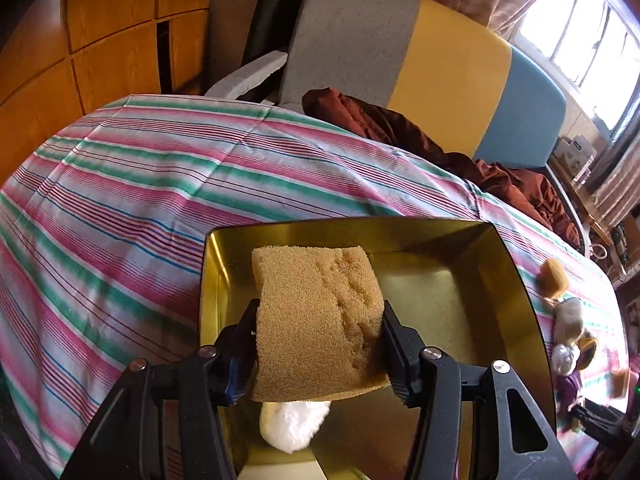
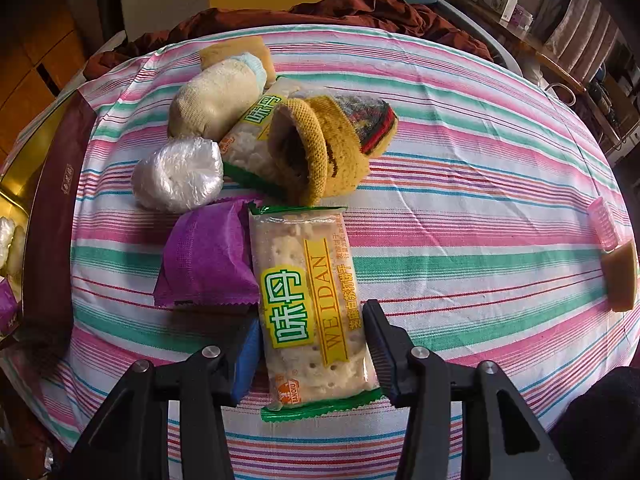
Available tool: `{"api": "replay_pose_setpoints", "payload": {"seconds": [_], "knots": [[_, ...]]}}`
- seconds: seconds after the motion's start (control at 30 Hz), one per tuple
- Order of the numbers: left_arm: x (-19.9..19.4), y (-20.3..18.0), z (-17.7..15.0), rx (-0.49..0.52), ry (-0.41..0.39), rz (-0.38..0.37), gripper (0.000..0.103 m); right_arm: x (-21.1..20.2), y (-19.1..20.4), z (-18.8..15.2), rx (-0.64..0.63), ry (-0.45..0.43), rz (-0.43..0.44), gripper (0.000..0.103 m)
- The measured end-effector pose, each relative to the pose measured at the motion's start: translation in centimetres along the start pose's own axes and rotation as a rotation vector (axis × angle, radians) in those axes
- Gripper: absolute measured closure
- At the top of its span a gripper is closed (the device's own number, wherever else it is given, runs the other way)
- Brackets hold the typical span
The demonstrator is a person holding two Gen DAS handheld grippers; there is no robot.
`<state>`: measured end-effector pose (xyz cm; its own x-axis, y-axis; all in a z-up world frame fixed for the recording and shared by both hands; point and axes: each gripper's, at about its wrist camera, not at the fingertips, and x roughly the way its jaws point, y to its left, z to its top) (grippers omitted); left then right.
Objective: Organize objects
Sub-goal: 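Carry the sponge into the gold tray and open the left tool while right holds crackers, then carry the cracker packet into the gold tray and open the right tool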
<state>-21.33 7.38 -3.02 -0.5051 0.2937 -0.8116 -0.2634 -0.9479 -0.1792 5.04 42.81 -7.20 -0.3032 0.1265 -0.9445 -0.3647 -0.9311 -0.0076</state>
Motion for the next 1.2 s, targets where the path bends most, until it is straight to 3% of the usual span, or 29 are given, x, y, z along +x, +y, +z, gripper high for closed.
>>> {"api": "replay_pose_setpoints", "payload": {"seconds": [0.2,0.27,0.47,0.77,1.2], "knots": [[-0.7,0.7,0.3,-0.009,-0.015,0.023,0.032,0.0,0.1,0.0,-0.001,0.0,-0.002,0.054],[-1.2,0.9,0.0,-0.008,-0.023,0.019,0.022,0.0,0.1,0.1,-0.002,-0.001,-0.003,0.054],[-5.0,0.1,-2.3,-0.005,-0.104,0.022,0.022,0.1,0.2,0.1,-0.003,-0.001,-0.005,0.054],[-10.7,-5.2,-8.5,0.13,-0.239,-0.006,0.017,0.0,0.3,0.2,-0.002,-0.002,-0.005,0.054],[-12.0,-8.3,-12.4,0.179,-0.227,-0.052,0.017,-0.4,1.7,-1.6,-0.02,0.008,0.0,0.054]]}}
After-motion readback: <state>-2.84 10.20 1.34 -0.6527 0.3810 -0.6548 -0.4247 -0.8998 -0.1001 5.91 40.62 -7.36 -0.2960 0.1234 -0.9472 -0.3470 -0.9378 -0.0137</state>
